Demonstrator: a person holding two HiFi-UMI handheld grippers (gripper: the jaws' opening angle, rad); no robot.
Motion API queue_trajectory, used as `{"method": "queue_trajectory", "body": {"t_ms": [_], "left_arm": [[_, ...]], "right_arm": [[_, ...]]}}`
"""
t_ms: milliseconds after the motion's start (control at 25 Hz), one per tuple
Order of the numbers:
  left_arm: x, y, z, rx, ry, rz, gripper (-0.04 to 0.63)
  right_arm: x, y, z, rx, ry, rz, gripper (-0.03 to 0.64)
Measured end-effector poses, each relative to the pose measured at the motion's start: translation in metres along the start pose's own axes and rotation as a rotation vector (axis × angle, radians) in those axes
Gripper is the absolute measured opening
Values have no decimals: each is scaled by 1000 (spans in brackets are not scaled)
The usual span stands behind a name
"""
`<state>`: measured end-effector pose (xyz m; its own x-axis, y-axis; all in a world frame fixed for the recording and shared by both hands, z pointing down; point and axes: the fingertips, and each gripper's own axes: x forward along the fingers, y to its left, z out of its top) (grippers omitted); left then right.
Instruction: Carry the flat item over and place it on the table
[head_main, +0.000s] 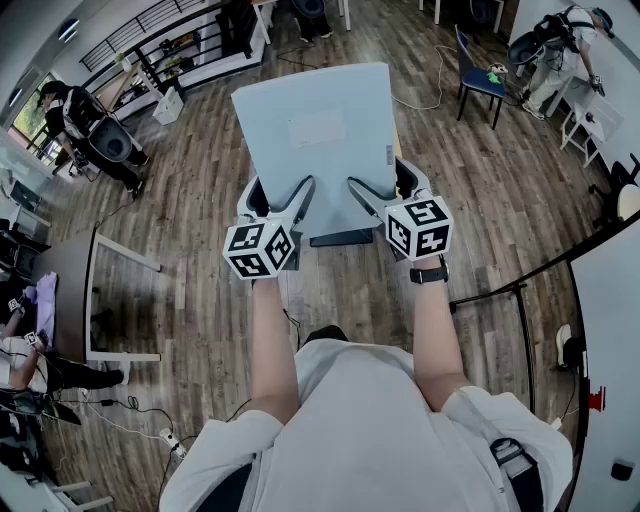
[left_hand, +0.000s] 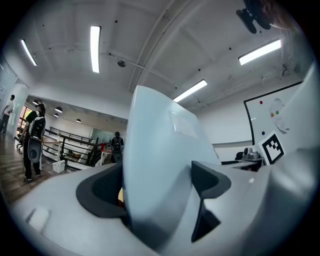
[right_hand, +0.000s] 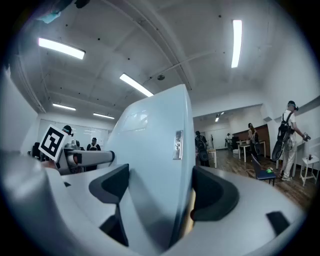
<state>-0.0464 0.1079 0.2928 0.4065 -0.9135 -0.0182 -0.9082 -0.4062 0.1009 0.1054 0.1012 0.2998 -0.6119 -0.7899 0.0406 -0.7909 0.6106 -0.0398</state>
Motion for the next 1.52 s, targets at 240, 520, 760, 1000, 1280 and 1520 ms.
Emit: {"method": "queue_trajectory", "body": {"t_ms": [240,520,760,1000,1280,1520], "left_arm": [[11,9,-12,-35,11,-3,440],[60,43,-23,-46,20,-22,440],[125,94,-9,-55,-5,-36,440],[182,150,1,-77,-3,-49,440],[237,203,-18,-104,46,-80,440],[260,225,-60,-158,109,-99,440]], "right_arm": [[10,-7,-8,8,10,-9,422],[61,-33,-20,34,23,-31,422],[135,-63,-4,34,4,-44,422],[209,-85,8,38,2,-67,422],[276,-106,-12,72,29,-107,423],[301,-118,-50,103,97,-137,423]]}}
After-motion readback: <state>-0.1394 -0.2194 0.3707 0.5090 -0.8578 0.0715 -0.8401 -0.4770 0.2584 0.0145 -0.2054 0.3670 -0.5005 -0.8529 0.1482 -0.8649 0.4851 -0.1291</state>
